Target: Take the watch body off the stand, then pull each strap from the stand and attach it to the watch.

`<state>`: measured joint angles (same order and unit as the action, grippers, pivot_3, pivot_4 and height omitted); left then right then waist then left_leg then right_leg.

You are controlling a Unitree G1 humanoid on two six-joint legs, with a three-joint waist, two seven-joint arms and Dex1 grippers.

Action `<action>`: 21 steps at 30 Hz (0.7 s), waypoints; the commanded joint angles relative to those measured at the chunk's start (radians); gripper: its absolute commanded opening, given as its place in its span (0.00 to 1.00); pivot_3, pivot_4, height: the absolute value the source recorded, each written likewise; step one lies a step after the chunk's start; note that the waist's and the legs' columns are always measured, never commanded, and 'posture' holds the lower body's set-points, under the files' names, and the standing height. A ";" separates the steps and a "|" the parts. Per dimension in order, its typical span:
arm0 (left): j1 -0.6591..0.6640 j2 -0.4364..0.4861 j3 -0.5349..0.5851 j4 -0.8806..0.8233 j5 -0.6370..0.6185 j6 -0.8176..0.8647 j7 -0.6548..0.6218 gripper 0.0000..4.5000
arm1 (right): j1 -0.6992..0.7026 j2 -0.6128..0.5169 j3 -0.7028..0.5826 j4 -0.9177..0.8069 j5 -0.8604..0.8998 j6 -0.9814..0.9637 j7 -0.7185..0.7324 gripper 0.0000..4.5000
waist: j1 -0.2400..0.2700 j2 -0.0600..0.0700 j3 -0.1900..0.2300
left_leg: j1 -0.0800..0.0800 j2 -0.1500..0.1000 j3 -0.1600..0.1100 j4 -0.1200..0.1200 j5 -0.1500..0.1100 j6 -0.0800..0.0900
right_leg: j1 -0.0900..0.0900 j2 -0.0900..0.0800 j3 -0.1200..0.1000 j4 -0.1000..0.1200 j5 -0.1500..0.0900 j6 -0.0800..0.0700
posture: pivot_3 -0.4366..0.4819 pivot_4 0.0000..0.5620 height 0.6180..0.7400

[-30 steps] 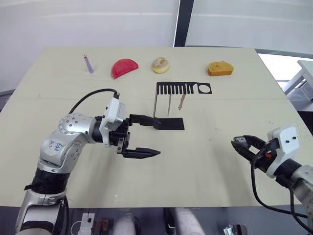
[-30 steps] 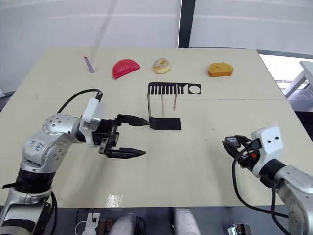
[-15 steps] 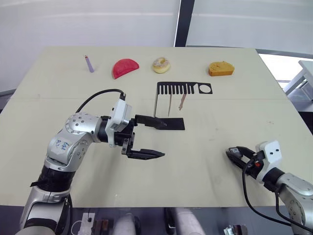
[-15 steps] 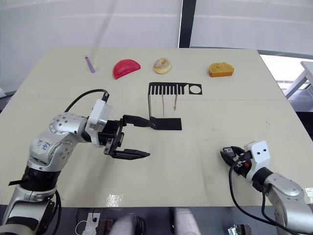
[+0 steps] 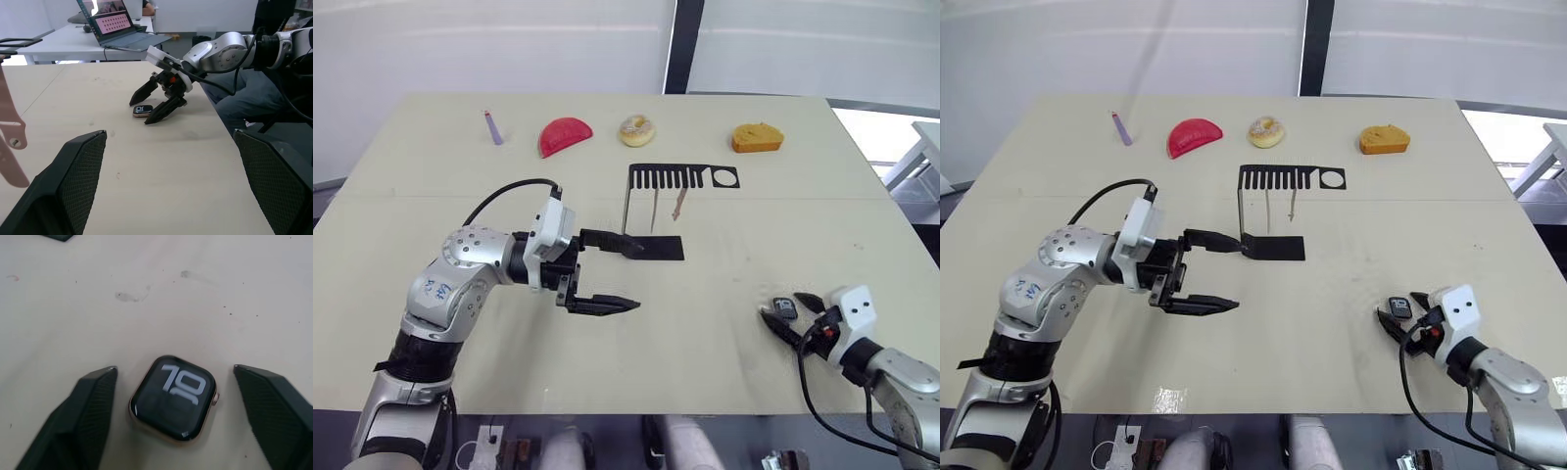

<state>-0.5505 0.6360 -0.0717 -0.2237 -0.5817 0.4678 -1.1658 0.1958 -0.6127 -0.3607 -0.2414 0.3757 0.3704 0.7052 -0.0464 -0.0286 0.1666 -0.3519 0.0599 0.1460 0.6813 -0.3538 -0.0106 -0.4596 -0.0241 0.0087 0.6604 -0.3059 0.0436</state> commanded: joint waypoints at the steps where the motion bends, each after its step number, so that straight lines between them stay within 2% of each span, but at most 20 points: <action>1: 0.035 0.044 0.078 -0.009 -0.008 0.010 0.023 1.00 | 0.078 -0.063 -0.150 -0.112 0.094 0.034 0.062 0.99 | 0.001 0.001 0.000 | 0.000 0.000 0.000 0.000 0.000 0.000 | 0.000 0.000 0.000 0.000 0.000 0.000 | 0.48 0.27 0.98; 7: 0.186 0.164 0.256 0.051 -0.008 0.038 0.070 1.00 | 0.373 -0.132 -0.531 -0.163 0.256 0.121 0.244 0.99 | 0.016 0.002 0.000 | 0.001 0.001 0.000 -0.001 0.000 0.000 | 0.001 0.001 0.000 -0.001 0.000 0.000 | 0.48 0.27 0.98; 10: 0.255 0.213 0.343 0.111 0.008 0.017 0.083 1.00 | 0.471 -0.132 -0.648 -0.126 0.269 0.116 0.300 0.99 | 0.017 0.001 0.001 | 0.004 0.001 0.000 -0.001 -0.001 0.001 | 0.006 0.001 -0.001 -0.004 0.000 -0.001 | 0.48 0.27 0.98; 11: 0.273 0.229 0.368 0.138 0.021 -0.001 0.086 1.00 | 0.497 -0.130 -0.680 -0.113 0.266 0.108 0.313 0.99 | 0.017 0.001 0.001 | 0.009 0.001 0.000 -0.002 -0.003 0.002 | 0.011 0.001 -0.001 -0.005 -0.001 -0.001 | 0.48 0.27 0.98; 12: 0.287 0.242 0.386 0.160 0.031 -0.016 0.089 1.00 | 0.512 -0.129 -0.699 -0.103 0.263 0.102 0.322 0.99 | 0.017 0.000 0.001 | 0.016 0.002 0.000 -0.006 -0.005 0.002 | 0.017 0.001 -0.001 -0.008 -0.001 -0.001 | 0.48 0.27 0.98; 15: 0.302 0.253 0.421 0.190 0.037 -0.036 0.103 1.00 | 0.521 -0.128 -0.734 -0.096 0.278 0.108 0.322 0.99 | 0.017 0.000 0.000 | 0.023 0.001 0.000 -0.015 -0.007 0.006 | 0.025 0.000 -0.002 -0.014 -0.001 -0.001 | 0.48 0.27 0.98; 17: 0.301 0.233 0.404 0.165 0.039 -0.042 0.118 1.00 | 0.496 -0.128 -0.726 -0.119 0.293 0.117 0.301 0.99 | 0.018 0.000 0.000 | 0.030 0.001 0.000 -0.017 -0.008 0.004 | 0.031 0.000 -0.002 -0.016 -0.001 -0.001 | 0.48 0.27 0.98; 21: 0.292 0.179 0.339 0.077 0.041 -0.040 0.156 1.00 | 0.443 -0.127 -0.675 -0.204 0.314 0.138 0.263 0.99 | 0.019 0.000 0.000 | 0.031 0.001 0.001 -0.017 -0.007 0.001 | 0.032 -0.001 -0.002 -0.016 -0.001 -0.001 | 0.48 0.27 0.98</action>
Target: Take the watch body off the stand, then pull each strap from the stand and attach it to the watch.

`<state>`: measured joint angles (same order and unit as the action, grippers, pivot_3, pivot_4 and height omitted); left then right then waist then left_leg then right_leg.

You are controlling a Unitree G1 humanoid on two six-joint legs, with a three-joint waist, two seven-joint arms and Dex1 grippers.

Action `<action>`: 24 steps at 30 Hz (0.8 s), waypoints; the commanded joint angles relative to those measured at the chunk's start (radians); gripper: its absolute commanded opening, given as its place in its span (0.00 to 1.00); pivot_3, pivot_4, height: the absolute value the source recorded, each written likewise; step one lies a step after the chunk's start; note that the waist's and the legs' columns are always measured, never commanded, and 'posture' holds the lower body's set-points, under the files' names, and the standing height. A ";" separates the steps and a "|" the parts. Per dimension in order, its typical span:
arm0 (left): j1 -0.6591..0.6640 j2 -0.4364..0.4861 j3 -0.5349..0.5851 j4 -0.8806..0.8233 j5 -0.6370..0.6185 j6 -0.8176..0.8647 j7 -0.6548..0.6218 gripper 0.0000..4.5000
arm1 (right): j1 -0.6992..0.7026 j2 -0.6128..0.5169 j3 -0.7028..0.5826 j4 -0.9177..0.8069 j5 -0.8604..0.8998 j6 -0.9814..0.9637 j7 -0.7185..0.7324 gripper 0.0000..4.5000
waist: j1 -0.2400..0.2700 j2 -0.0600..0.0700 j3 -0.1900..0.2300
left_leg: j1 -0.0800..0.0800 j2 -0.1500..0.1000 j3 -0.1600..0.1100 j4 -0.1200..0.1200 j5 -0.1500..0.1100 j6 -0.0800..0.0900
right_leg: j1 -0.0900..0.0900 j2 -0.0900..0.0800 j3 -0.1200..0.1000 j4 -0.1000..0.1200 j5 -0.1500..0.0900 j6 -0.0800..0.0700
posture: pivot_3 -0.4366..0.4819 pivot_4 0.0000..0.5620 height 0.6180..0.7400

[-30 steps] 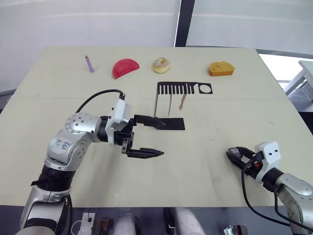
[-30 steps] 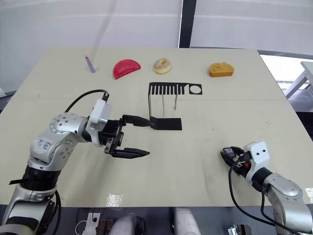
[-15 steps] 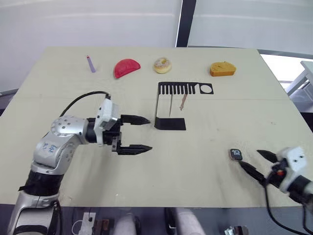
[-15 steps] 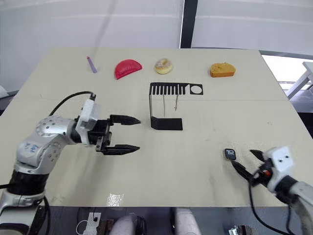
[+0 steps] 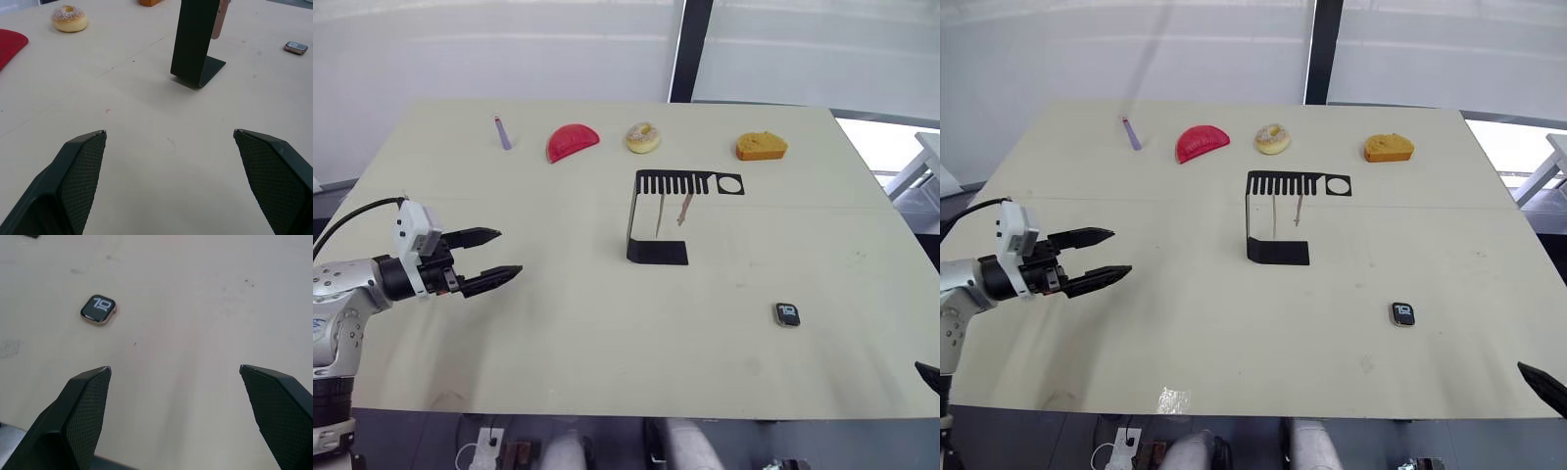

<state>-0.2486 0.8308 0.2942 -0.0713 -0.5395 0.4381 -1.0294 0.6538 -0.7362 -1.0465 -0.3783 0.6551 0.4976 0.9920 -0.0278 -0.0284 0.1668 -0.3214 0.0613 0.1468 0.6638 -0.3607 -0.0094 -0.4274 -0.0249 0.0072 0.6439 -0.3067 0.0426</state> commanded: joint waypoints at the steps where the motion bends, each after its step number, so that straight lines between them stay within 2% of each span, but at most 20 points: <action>1: -0.017 -0.043 -0.058 -0.115 0.007 -0.002 0.050 1.00 | -0.040 -0.006 0.033 -0.122 0.067 0.036 -0.050 0.99 | 0.000 0.000 0.000 | 0.000 0.000 0.000 0.000 0.000 0.000 | 0.000 0.000 0.000 0.000 0.000 0.000 | 0.48 0.27 0.98; 5: -0.056 -0.176 -0.155 -0.235 0.037 0.054 0.228 1.00 | -0.139 -0.016 0.128 -0.317 0.196 0.123 -0.170 0.99 | 0.000 0.000 0.000 | -0.001 0.000 0.000 0.000 0.001 -0.001 | 0.000 0.000 0.001 0.001 0.000 0.001 | 0.48 0.27 0.98; 8: -0.098 -0.284 -0.233 -0.305 0.092 0.124 0.389 1.00 | -0.250 -0.023 0.255 -0.444 0.287 0.172 -0.300 0.99 | 0.000 0.000 0.000 | -0.002 0.000 0.000 0.000 0.001 -0.002 | 0.001 0.001 0.001 0.002 0.000 0.001 | 0.48 0.27 0.98; 13: -0.150 -0.401 -0.296 -0.339 0.192 0.188 0.595 1.00 | -0.436 -0.037 0.460 -0.532 0.349 0.209 -0.465 0.99 | -0.002 0.000 0.000 | -0.001 0.000 0.000 0.002 0.002 -0.003 | 0.000 0.002 0.001 0.002 0.000 0.001 | 0.48 0.27 0.98; 19: -0.190 -0.468 -0.373 -0.297 0.273 0.192 0.670 1.00 | -0.634 -0.037 0.687 -0.546 0.331 0.240 -0.584 0.99 | 0.001 0.000 0.000 | 0.000 0.000 0.000 0.002 0.003 -0.003 | 0.000 0.002 0.001 0.002 0.000 0.001 | 0.48 0.27 0.98; 24: -0.263 -0.502 -0.390 -0.195 0.318 0.153 0.679 1.00 | -0.686 -0.029 0.770 -0.539 0.314 0.238 -0.612 0.99 | 0.003 0.000 0.000 | -0.002 0.000 -0.001 0.003 0.004 -0.002 | -0.001 0.001 0.000 0.001 0.000 0.001 | 0.48 0.27 0.98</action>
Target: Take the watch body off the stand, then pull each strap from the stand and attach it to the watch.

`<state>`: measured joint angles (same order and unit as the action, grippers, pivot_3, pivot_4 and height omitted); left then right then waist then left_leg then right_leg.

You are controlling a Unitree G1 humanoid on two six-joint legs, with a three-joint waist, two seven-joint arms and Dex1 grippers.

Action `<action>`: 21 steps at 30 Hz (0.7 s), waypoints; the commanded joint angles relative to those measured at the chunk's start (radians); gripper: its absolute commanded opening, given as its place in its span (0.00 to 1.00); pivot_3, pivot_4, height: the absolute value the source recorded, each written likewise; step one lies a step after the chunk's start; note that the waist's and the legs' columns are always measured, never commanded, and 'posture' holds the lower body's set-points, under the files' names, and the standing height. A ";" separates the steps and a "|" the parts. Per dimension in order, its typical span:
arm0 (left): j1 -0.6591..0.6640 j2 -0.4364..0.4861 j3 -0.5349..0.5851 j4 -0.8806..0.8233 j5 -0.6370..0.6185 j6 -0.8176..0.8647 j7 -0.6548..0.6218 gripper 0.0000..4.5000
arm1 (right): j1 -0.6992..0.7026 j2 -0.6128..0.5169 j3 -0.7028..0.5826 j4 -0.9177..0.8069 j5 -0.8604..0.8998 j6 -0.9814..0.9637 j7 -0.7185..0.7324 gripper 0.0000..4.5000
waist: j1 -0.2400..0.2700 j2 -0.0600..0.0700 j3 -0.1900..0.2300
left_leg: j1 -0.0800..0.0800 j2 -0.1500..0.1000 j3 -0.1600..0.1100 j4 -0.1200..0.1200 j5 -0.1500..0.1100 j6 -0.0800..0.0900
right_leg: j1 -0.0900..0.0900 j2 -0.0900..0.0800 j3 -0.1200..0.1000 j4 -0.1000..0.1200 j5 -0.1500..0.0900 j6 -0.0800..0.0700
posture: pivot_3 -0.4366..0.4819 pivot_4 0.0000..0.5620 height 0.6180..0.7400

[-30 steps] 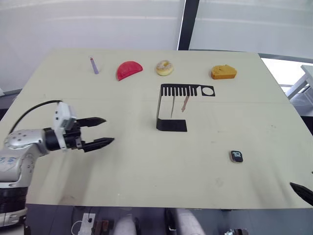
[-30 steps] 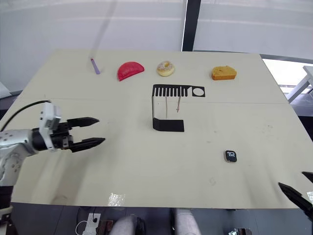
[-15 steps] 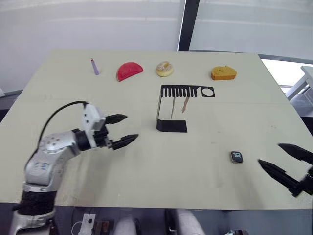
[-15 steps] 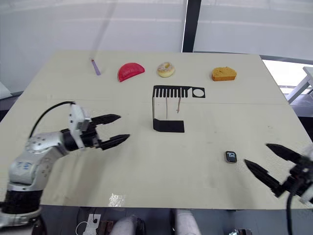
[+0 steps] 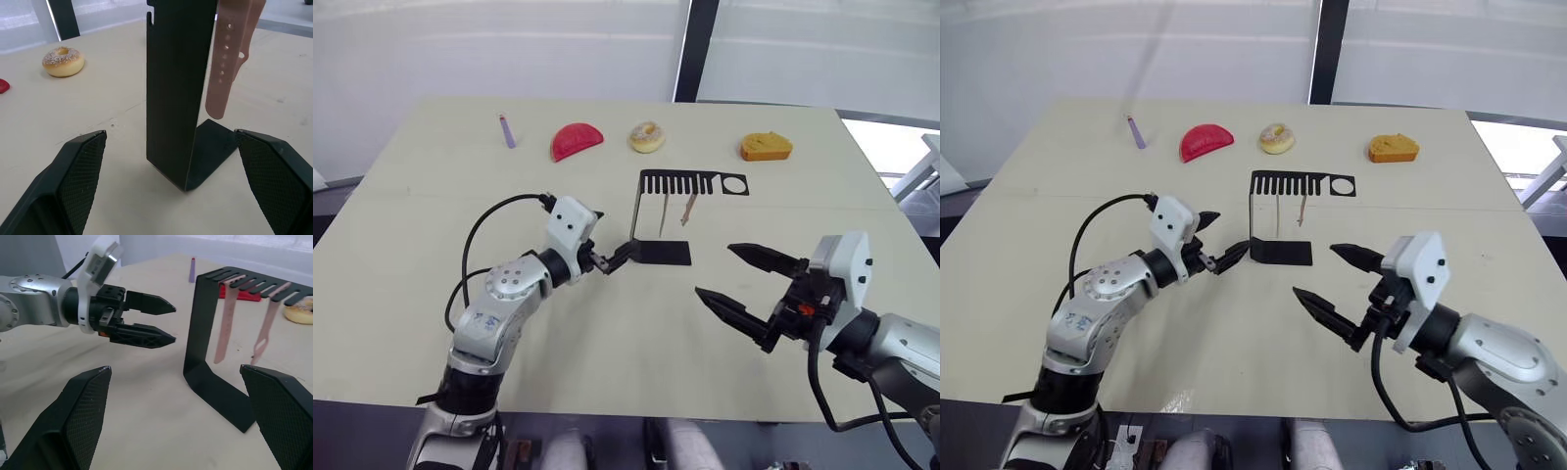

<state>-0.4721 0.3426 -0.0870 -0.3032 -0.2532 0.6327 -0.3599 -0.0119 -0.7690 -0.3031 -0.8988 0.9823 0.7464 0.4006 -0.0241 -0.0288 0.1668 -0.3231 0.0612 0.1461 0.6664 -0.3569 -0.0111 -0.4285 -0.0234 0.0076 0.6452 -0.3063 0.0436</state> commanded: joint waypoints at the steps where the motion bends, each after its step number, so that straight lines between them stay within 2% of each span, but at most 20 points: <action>1: -0.051 -0.021 -0.019 0.058 0.043 -0.055 0.008 1.00 | -0.029 0.005 0.040 -0.016 -0.019 -0.013 -0.025 0.99 | 0.000 0.000 0.000 | 0.000 0.000 0.000 0.000 0.000 0.000 | 0.000 0.000 0.000 0.000 0.000 0.000 | 0.48 0.27 0.98; 11: -0.098 -0.094 -0.046 0.165 0.132 -0.127 0.056 1.00 | -0.056 0.028 0.100 0.005 -0.078 -0.029 -0.038 0.99 | -0.003 0.000 0.000 | 0.000 0.001 0.000 0.000 0.000 0.000 | -0.001 0.000 0.000 0.000 0.000 0.000 | 0.48 0.27 0.98; 14: -0.100 -0.104 -0.056 0.170 0.162 -0.141 0.069 0.82 | -0.055 0.039 0.102 0.006 -0.090 -0.029 -0.041 1.00 | -0.001 0.000 0.000 | 0.000 0.000 0.000 0.000 0.000 0.000 | -0.001 0.000 0.000 0.000 0.000 0.000 | 0.48 0.27 0.98; 16: -0.098 -0.113 -0.058 0.164 0.172 -0.137 0.075 0.62 | -0.053 0.044 0.102 0.004 -0.097 -0.028 -0.040 1.00 | -0.002 0.000 0.000 | 0.000 0.000 0.000 0.000 0.000 0.000 | -0.001 0.000 0.000 0.000 0.000 0.000 | 0.48 0.27 0.98; 21: -0.094 -0.138 -0.058 0.116 0.195 -0.089 0.106 0.62 | -0.050 0.051 0.105 -0.004 -0.108 -0.025 -0.042 1.00 | -0.002 0.000 0.000 | 0.000 0.001 0.000 0.000 0.000 0.000 | -0.001 0.000 0.000 0.000 0.000 0.000 | 0.48 0.27 0.98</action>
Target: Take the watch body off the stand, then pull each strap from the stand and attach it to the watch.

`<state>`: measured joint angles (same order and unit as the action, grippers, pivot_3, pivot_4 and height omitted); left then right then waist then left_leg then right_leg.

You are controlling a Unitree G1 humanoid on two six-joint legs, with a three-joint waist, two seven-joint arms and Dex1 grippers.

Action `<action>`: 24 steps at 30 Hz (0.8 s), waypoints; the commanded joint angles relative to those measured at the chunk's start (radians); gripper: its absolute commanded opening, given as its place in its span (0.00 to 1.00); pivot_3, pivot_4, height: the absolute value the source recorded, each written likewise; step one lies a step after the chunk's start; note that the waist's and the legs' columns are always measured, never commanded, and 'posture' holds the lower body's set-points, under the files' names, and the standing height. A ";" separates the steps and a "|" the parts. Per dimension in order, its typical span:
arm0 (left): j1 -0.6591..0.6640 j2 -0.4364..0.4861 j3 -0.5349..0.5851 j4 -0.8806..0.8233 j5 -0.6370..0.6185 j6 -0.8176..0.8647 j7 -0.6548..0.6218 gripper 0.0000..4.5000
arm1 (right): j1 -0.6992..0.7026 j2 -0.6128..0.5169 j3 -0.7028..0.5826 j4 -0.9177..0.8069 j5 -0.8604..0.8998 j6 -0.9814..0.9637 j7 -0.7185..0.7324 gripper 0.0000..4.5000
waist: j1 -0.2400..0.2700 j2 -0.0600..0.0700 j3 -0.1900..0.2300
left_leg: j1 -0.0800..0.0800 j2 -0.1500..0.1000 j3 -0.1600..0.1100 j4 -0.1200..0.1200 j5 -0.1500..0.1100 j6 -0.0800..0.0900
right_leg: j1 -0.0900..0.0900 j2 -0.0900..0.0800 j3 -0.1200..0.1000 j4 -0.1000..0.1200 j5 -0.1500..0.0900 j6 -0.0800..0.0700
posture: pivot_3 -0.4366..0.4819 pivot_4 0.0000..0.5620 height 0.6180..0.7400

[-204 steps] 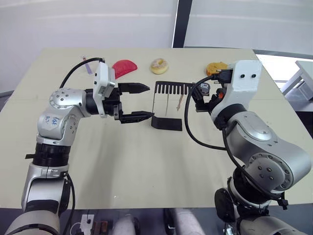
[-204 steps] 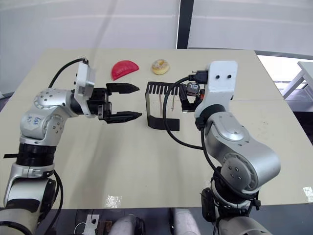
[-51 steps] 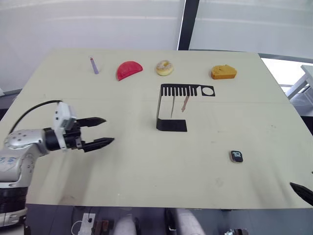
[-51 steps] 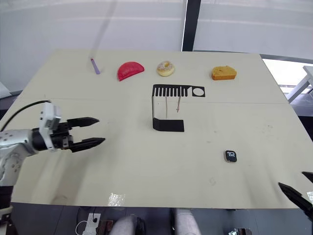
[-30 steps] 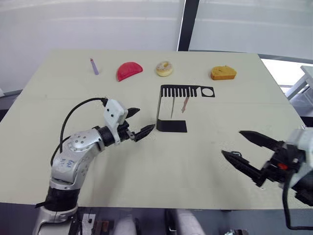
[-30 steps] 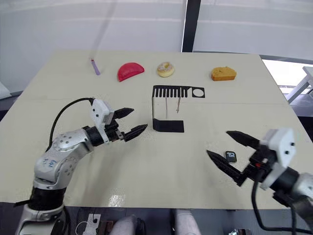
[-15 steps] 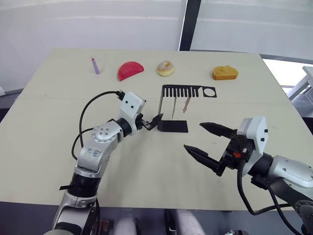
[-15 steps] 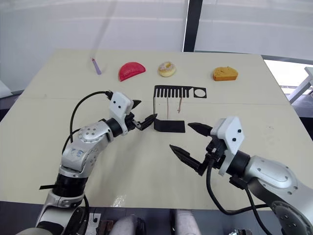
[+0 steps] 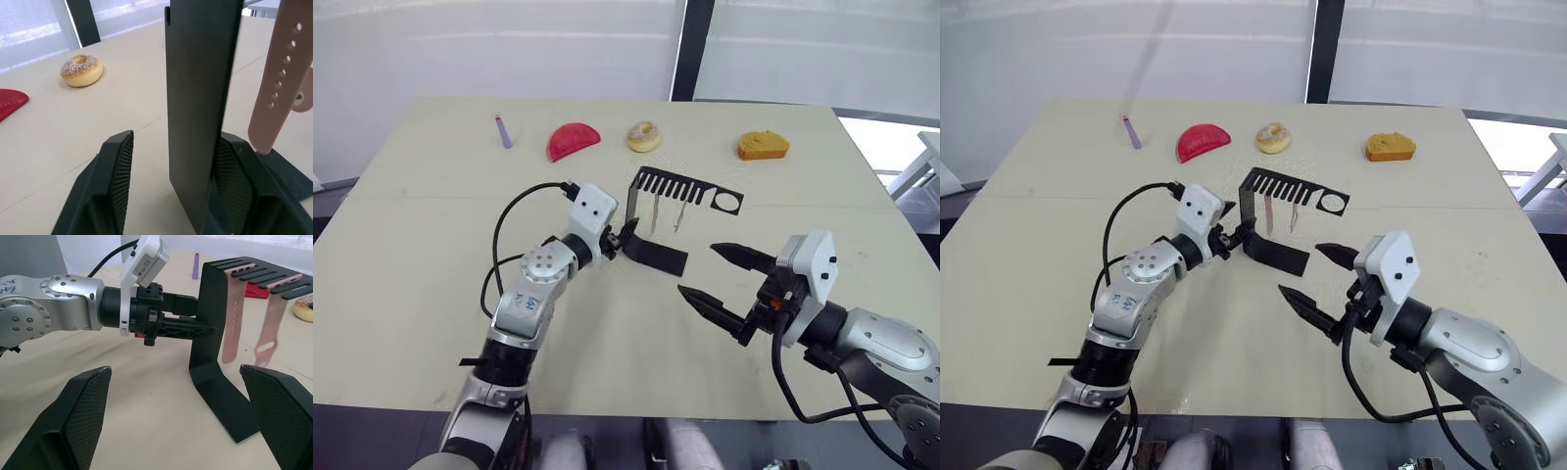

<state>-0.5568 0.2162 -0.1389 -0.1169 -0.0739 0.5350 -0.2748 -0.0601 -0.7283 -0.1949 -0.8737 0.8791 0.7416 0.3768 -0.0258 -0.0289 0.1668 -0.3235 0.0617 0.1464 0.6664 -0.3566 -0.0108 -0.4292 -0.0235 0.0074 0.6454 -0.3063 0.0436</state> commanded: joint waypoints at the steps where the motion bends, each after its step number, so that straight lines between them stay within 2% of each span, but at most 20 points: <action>1: -0.008 -0.017 -0.007 -0.075 0.021 0.013 0.026 0.62 | -0.003 0.011 -0.002 -0.029 -0.006 -0.019 -0.019 1.00 | 0.000 0.000 0.000 | 0.000 0.000 0.000 0.000 0.000 0.000 | 0.000 0.000 0.000 0.000 0.000 0.000 | 0.48 0.27 0.98; 15: -0.006 -0.054 -0.014 -0.072 0.050 0.021 0.047 0.62 | -0.022 0.016 0.012 -0.020 -0.020 -0.015 -0.019 1.00 | 0.000 0.000 0.000 | 0.000 0.000 0.000 0.000 0.000 0.000 | 0.000 0.000 0.000 0.000 0.000 0.000 | 0.48 0.27 0.98; 18: -0.006 -0.058 -0.013 -0.070 0.048 0.016 0.045 0.43 | -0.023 0.015 0.011 -0.018 -0.022 -0.015 -0.019 1.00 | 0.000 0.000 0.000 | 0.000 0.000 0.000 0.000 0.000 0.000 | 0.000 0.000 0.000 0.000 0.000 0.000 | 0.48 0.27 0.98; 21: -0.007 -0.059 -0.014 -0.066 0.047 0.009 0.042 0.09 | -0.022 0.014 0.009 -0.018 -0.022 -0.015 -0.019 1.00 | 0.000 0.000 0.000 | 0.000 0.000 0.000 0.000 0.000 0.000 | 0.000 0.000 0.000 0.000 0.000 0.000 | 0.48 0.27 0.98; 22: -0.008 -0.059 -0.015 -0.065 0.047 0.008 0.041 0.01 | -0.022 0.014 0.009 -0.018 -0.022 -0.015 -0.020 1.00 | 0.000 0.000 0.000 | 0.000 0.000 0.000 0.000 0.000 0.000 | 0.000 0.000 0.000 0.000 0.000 0.000 | 0.48 0.27 0.98; 24: -0.012 -0.061 -0.017 -0.064 0.052 0.004 0.044 0.01 | -0.022 0.015 0.008 -0.018 -0.022 -0.014 -0.021 1.00 | 0.000 0.000 0.000 | 0.000 0.000 0.000 0.000 0.000 0.000 | 0.000 0.000 0.000 0.000 0.000 0.000 | 0.48 0.27 0.98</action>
<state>-0.5574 0.1587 -0.1571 -0.1505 -0.0315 0.5569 -0.2342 -0.0742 -0.7191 -0.1682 -0.8726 0.8553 0.7420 0.3745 -0.0258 -0.0290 0.1669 -0.3235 0.0618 0.1463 0.6660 -0.3566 -0.0108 -0.4291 -0.0236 0.0075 0.6451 -0.3063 0.0436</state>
